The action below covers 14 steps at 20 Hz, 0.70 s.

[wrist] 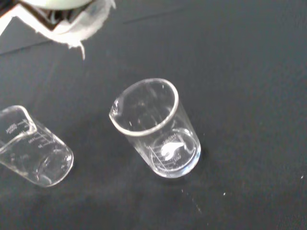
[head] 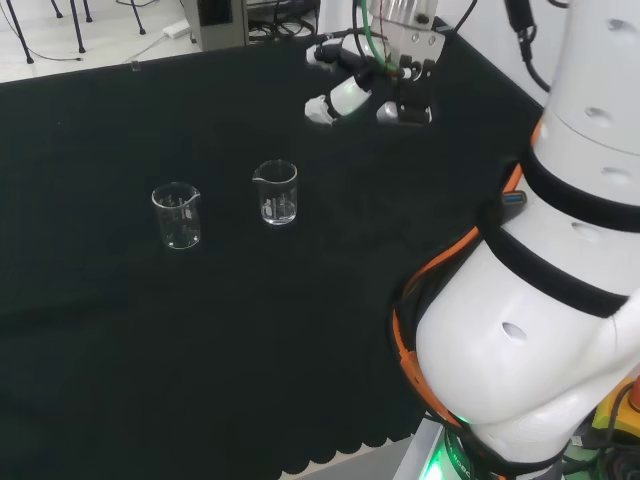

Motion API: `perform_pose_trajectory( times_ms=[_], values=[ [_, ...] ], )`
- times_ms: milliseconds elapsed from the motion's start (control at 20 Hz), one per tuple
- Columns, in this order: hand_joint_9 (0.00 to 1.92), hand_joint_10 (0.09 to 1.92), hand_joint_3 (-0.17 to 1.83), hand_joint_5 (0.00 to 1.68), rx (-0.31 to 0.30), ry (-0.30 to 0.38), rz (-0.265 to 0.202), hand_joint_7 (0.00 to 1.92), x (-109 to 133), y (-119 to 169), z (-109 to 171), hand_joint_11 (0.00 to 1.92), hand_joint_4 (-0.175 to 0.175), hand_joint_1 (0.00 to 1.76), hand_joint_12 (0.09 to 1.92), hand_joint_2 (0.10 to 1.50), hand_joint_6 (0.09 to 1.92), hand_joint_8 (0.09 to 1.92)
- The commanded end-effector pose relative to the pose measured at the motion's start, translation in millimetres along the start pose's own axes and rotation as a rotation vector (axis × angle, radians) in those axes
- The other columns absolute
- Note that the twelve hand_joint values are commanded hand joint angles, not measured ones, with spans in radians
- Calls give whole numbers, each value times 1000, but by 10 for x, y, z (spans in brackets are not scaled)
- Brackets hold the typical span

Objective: Pick up the beaker on the right.

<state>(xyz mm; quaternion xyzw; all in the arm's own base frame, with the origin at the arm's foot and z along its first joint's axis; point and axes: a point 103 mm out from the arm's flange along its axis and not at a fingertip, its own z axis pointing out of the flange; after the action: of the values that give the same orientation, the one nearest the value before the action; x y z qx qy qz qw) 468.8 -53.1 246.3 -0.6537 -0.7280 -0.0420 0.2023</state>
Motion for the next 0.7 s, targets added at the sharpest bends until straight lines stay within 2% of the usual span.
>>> perform_pose_trajectory(
  times_ms=[50,250,500,700],
  values=[
    [275,657,721,267,87,126,-143,177,50,377,584,0,7,795,1129,465,87,511],
    [275,655,714,259,99,146,-164,171,55,378,673,0,6,781,1133,460,87,509],
    [267,651,704,249,102,150,-160,165,19,389,785,0,6,771,1134,459,87,506],
    [259,647,696,243,102,136,-154,163,93,392,860,0,6,768,1130,461,87,505]
  ],
)
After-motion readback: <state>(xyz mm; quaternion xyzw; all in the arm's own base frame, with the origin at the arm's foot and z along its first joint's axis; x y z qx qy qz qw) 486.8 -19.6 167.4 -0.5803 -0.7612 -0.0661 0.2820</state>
